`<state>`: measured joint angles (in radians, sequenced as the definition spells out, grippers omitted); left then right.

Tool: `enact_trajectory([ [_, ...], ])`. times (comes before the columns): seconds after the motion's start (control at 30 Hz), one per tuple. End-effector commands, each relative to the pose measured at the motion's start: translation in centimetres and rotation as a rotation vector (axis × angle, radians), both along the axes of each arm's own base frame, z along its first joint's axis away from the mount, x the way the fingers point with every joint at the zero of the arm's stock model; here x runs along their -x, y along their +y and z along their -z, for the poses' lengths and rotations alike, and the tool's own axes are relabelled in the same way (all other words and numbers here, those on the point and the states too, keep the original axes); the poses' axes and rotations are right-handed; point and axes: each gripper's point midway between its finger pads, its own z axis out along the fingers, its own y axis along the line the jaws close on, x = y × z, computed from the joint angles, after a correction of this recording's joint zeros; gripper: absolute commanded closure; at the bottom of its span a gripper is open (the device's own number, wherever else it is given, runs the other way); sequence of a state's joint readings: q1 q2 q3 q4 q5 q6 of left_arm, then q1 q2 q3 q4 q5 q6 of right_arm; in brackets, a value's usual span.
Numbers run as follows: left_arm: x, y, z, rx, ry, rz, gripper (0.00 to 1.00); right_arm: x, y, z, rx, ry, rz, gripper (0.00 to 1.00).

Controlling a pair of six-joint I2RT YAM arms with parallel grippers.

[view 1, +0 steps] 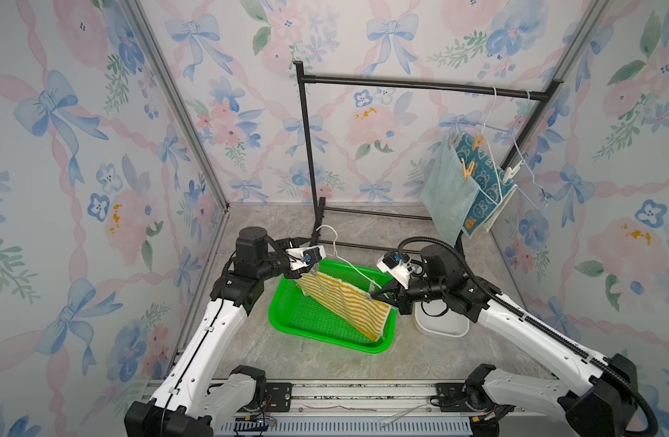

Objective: Remove the clothespins securing towels to the hanger
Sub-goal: Adjust the hanger in the basket.

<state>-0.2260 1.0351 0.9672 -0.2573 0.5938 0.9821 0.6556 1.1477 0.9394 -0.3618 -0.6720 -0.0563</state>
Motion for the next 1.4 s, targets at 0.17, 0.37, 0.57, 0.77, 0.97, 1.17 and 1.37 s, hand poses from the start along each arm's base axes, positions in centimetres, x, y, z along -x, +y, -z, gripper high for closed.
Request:
enact_trajectory([
  [0.17, 0.6, -1.1, 0.0, -0.01, -0.014, 0.077, 0.7, 0.2, 0.9, -2.9, -0.084, -0.058, -0.042, 1.0],
  [0.37, 0.8, -1.5, 0.5, -0.017, -0.003, 0.095, 0.79, 0.2, 1.2, -3.3, -0.094, -0.061, -0.05, 1.0],
  [0.57, 0.8, -1.6, 1.0, -0.03, -0.003, 0.093, 0.87, 0.5, 1.3, -3.4, -0.097, -0.058, -0.061, 1.0],
  [0.77, 0.8, -1.3, 1.7, -0.045, 0.009, 0.05, 1.0, 0.3, 0.9, -3.2, -0.064, -0.052, -0.034, 0.92],
  [0.97, 1.0, -0.8, 2.7, -0.031, 0.061, -0.018, 1.0, 0.3, -0.2, -3.0, 0.018, -0.063, 0.0, 0.68],
  [1.17, 1.4, -0.1, 3.3, 0.017, 0.152, -0.111, 1.0, -0.1, -2.3, -3.5, 0.108, -0.146, 0.082, 0.53],
  [1.37, 2.4, -0.5, 5.8, 0.021, 0.288, -0.133, 1.0, -0.1, -4.2, -4.0, 0.168, -0.253, 0.154, 0.45],
])
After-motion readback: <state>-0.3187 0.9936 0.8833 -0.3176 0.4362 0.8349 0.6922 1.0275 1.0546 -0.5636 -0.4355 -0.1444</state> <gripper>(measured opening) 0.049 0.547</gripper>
